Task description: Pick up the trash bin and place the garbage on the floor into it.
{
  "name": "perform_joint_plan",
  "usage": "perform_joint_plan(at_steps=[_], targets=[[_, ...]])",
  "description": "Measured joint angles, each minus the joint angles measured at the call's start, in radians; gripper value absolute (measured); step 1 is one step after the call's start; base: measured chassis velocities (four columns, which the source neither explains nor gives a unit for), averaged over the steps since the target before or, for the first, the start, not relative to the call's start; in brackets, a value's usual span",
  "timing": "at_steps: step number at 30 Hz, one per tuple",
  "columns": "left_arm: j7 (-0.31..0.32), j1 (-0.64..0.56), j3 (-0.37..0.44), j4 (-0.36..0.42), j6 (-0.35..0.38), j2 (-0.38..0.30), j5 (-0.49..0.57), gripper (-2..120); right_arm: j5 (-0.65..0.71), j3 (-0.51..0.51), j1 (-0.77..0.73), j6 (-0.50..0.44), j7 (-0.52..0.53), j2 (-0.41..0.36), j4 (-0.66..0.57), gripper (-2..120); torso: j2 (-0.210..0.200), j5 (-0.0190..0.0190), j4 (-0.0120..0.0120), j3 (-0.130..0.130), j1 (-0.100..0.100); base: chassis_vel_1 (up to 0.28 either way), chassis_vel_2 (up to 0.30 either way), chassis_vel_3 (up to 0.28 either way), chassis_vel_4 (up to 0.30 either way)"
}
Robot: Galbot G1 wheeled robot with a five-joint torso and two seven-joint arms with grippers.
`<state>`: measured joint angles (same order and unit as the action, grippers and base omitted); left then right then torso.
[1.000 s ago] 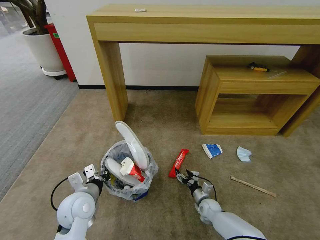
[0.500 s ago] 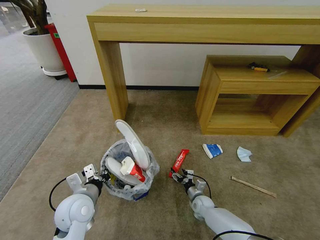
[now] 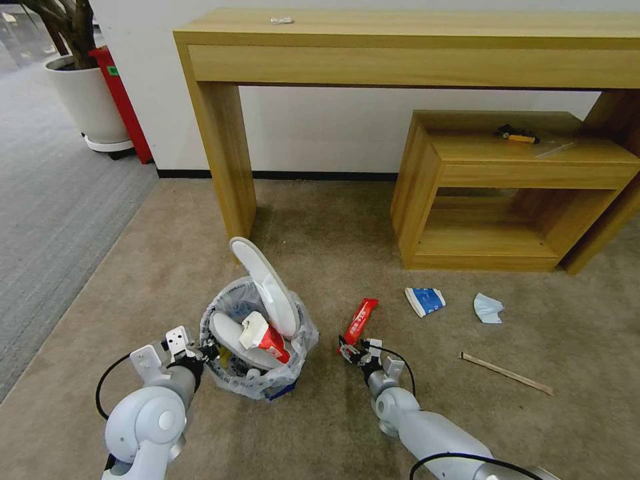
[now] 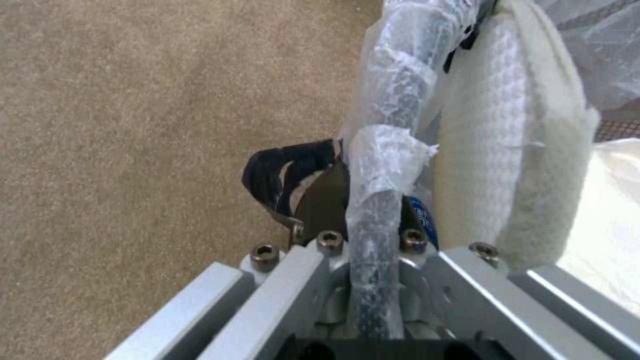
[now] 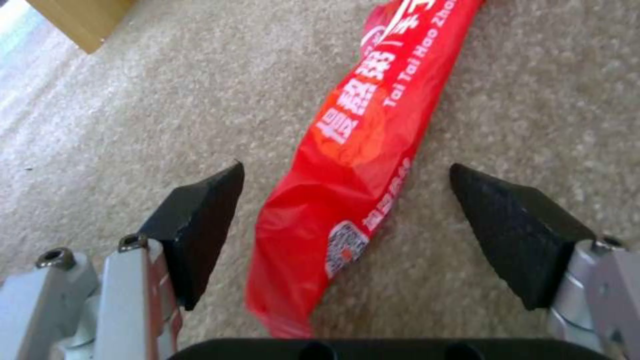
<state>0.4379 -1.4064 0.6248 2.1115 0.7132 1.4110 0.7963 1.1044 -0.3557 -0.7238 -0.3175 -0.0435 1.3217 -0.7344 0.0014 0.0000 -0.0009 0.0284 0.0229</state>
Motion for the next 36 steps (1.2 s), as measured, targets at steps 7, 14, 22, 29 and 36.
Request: perform_joint_plan(at_steps=[7, 14, 22, 29, 36], targets=[[-0.003, -0.006, -0.004, 0.023, -0.001, 0.003, 0.002, 0, -0.01, -0.001, 0.025, 0.0, 0.0, 0.029, 0.034, 64, 0.0, 0.0001, 0.0002, 0.0, 0.0, 0.0, 0.0, 0.0, 0.0], [-0.003, -0.017, -0.002, 0.043, -0.001, 0.004, 0.003, 0, -0.024, -0.008, 0.037, 0.0, 0.002, 0.043, 0.05, 42, 0.0, 0.0001, 0.0001, 0.0, 0.0, 0.0, 0.0, 0.0, 0.0], [-0.005, -0.035, 0.002, 0.064, -0.003, 0.008, 0.0, 0, -0.037, -0.002, 0.033, -0.007, 0.005, 0.055, 0.067, 24, 0.0, 0.0002, 0.0001, 0.0, 0.0, 0.0, 0.0, 0.0, 0.0], [-0.009, -0.043, 0.006, 0.069, -0.004, 0.01, -0.004, 0, -0.046, 0.002, 0.03, -0.019, -0.009, 0.056, 0.081, 2, 0.0, 0.0, 0.0002, 0.0, 0.0, 0.0, 0.0, 0.0, 0.0], [-0.01, -0.045, 0.007, 0.06, -0.004, 0.01, -0.009, 0, -0.062, -0.003, 0.014, -0.046, -0.032, 0.035, 0.061, 0, 0.0, 0.0003, 0.0001, 0.0, 0.0, 0.0, 0.0, 0.0, 0.0]])
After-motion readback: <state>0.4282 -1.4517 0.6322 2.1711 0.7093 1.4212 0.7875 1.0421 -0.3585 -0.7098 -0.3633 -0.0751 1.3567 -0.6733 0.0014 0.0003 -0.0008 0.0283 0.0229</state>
